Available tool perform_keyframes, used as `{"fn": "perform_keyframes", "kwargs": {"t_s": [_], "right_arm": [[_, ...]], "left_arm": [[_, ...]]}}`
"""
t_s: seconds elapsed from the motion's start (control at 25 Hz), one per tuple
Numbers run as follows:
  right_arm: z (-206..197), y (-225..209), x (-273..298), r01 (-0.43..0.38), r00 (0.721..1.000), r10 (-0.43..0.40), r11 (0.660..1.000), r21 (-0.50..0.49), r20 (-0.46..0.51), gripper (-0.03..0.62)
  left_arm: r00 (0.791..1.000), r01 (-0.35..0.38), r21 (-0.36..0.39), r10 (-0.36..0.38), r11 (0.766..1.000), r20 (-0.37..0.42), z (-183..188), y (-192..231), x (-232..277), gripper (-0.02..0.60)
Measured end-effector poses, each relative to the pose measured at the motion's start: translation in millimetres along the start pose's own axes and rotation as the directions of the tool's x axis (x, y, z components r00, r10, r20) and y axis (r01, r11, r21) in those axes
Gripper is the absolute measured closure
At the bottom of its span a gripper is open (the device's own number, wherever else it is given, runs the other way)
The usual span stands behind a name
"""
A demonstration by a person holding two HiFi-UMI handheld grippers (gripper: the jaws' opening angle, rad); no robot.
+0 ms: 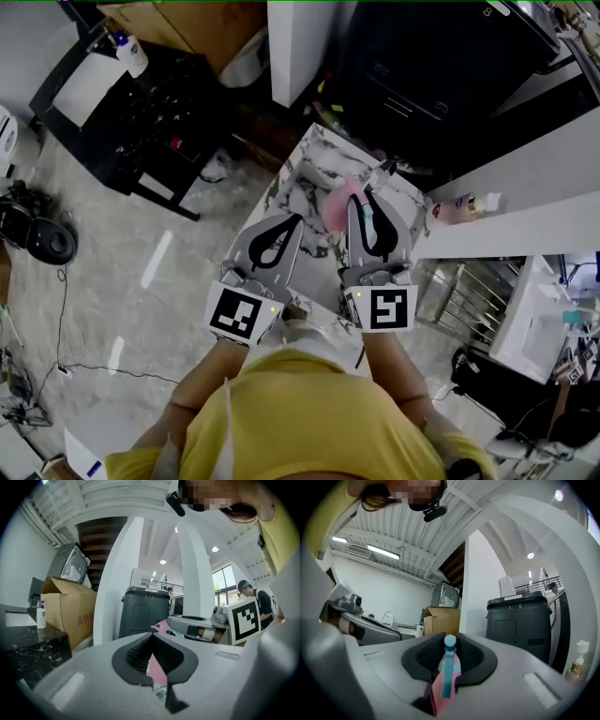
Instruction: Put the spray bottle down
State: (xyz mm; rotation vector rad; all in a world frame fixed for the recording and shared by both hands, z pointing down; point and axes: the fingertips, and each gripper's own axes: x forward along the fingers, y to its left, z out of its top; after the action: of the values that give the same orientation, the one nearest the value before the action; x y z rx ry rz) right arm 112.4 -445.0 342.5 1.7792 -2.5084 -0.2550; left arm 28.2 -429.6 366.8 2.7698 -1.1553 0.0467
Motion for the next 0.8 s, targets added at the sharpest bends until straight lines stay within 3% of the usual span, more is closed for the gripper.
{"fn": "perform_keyframes", "kwargs": {"t_s": [0.8], "right_arm": [[-80.1,-22.1,132.9,0.094,0.995,-0.095,0.995,-0.024,-0.024,0.526]], "left_arm": [[1.0,-0.001,-0.027,0.0,1.0,-0.025,-43.3,84.6,80.1,0.581]]}}
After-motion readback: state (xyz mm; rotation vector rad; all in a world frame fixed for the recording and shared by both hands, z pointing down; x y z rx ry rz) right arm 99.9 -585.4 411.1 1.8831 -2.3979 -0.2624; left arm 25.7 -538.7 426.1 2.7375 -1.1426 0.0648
